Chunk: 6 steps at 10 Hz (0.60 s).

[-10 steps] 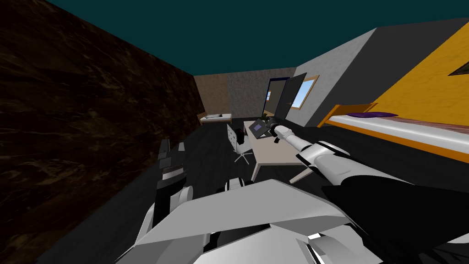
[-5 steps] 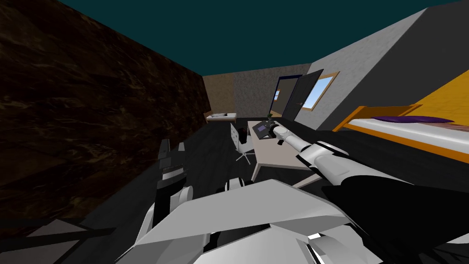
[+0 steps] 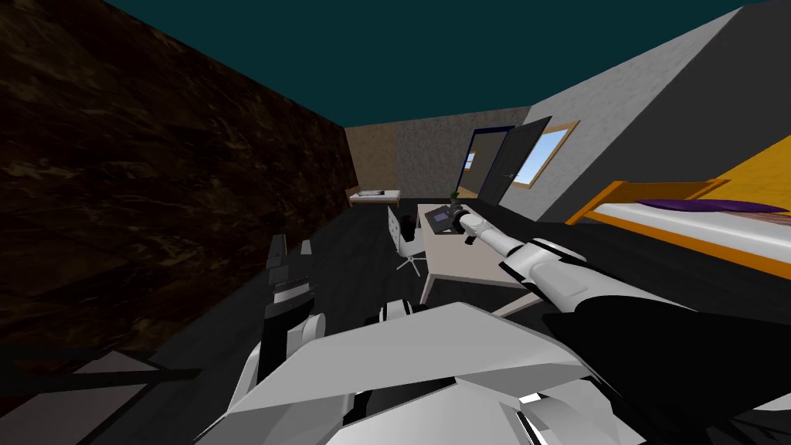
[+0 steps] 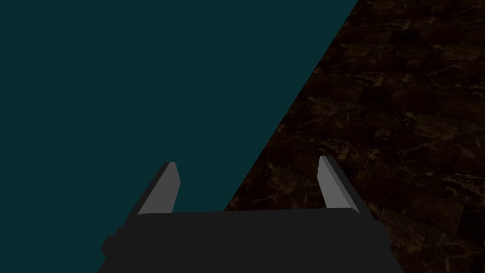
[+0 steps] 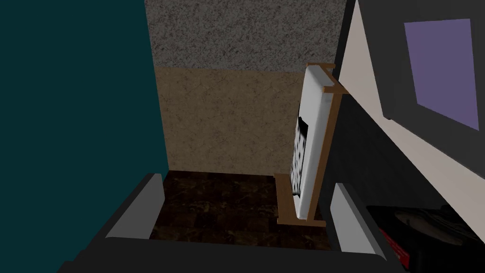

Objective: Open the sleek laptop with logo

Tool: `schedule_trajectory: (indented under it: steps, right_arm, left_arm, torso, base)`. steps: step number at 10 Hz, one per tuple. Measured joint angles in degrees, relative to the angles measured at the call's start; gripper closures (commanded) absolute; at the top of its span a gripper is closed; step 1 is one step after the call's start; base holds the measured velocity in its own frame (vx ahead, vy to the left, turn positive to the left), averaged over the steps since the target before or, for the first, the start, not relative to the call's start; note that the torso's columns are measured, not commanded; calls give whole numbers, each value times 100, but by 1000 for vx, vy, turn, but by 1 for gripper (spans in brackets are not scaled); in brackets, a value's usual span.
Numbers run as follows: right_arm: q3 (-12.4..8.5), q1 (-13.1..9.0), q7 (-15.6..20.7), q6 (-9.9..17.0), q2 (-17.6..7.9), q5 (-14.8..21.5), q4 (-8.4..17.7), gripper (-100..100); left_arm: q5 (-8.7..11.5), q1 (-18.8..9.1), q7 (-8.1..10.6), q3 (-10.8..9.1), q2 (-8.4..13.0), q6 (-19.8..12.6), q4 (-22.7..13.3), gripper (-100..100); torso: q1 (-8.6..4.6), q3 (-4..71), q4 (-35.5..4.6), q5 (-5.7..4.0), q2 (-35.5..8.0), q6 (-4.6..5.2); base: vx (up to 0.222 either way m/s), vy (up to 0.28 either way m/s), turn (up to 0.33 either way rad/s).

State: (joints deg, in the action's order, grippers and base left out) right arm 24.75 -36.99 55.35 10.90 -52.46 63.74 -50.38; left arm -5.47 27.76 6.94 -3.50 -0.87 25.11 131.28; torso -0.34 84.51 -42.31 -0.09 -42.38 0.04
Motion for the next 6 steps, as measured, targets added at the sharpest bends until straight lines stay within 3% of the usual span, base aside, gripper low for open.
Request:
schedule_trajectory:
  steps: [4, 6]
  right_arm:
    - [187, 16, 413, 145, 28, 72, -3, -100]
    - [249, 17, 564, 194, 28, 54, -14, -100]
  left_arm:
    - [0, 0, 0, 1, -1, 0, 0, 0]
    - [0, 1, 0, 1, -1, 0, 0, 0]
  torso:
    - [49, 10, 5, 15, 15, -6]
    - [37, 8, 4, 9, 15, 0]
  base:
    - [-52, -83, 166]
    - [-15, -28, 9]
